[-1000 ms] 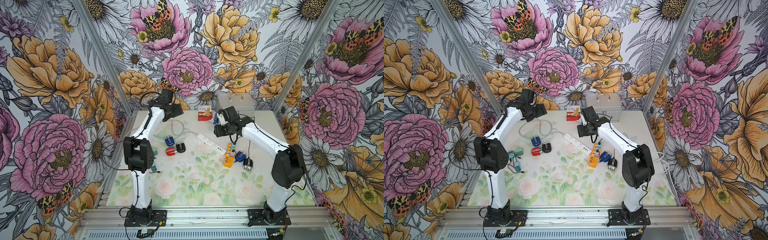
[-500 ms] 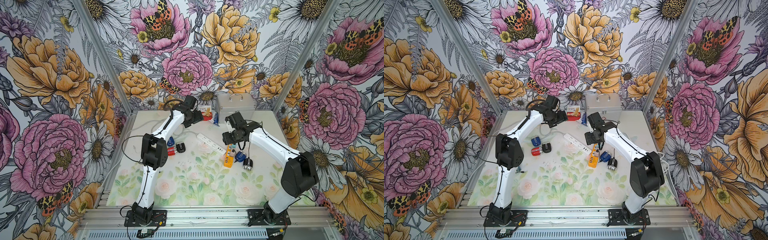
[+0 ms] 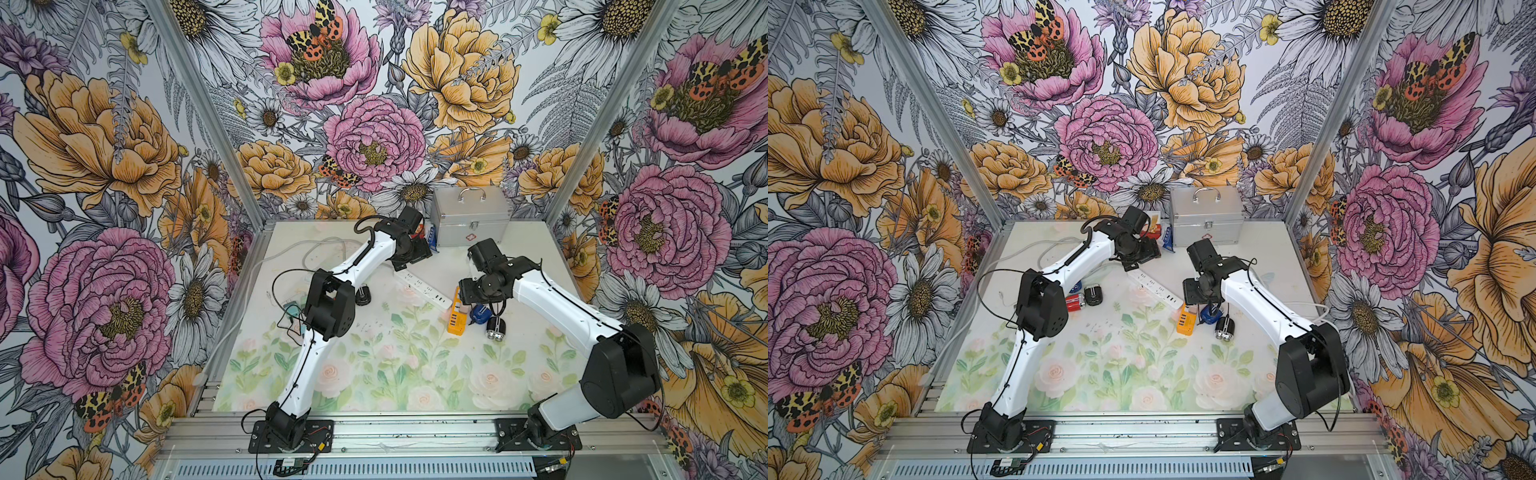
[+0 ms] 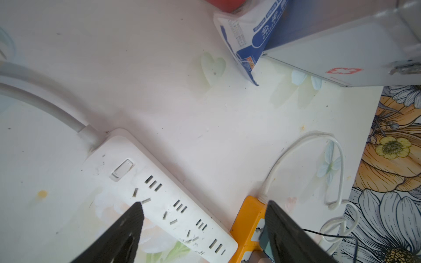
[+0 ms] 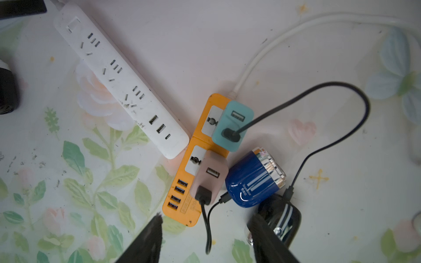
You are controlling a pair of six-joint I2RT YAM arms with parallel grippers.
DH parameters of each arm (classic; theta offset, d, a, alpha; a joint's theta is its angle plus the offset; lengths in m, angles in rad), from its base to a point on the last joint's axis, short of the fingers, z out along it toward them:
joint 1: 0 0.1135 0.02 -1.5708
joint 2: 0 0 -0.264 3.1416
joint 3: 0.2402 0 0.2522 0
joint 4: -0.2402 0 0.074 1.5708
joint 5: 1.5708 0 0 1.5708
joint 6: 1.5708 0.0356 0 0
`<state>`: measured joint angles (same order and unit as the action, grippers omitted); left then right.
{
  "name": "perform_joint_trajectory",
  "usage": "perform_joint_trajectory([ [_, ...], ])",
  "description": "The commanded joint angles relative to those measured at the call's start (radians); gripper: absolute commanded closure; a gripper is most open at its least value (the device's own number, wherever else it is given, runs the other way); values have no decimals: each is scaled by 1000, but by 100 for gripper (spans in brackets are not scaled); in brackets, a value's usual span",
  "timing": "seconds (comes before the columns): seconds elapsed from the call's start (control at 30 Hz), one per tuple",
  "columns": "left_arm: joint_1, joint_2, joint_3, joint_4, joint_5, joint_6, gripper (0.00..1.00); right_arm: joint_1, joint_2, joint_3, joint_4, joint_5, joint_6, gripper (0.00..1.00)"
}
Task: Unplug the electric shaver
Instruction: Move the socket to the center of the board.
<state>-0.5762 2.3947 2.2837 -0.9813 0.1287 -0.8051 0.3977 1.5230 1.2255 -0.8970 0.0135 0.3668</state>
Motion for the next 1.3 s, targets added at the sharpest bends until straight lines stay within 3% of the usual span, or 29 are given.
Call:
perform_joint_trajectory([
  [0.0, -9, -1, 38, -5, -4, 19, 16, -10, 40, -1, 10, -39, 58, 37],
  [0.43, 7, -21, 12, -7, -41, 70, 16, -39, 151, 37, 24, -101, 116, 46],
  [0.93, 29, -12, 16, -7, -41, 72, 16, -48, 238, 87, 27, -78, 111, 59],
  [1.27, 42, 4, 43, -7, -38, 67, 16, -48, 266, 99, 25, -80, 65, 75],
])
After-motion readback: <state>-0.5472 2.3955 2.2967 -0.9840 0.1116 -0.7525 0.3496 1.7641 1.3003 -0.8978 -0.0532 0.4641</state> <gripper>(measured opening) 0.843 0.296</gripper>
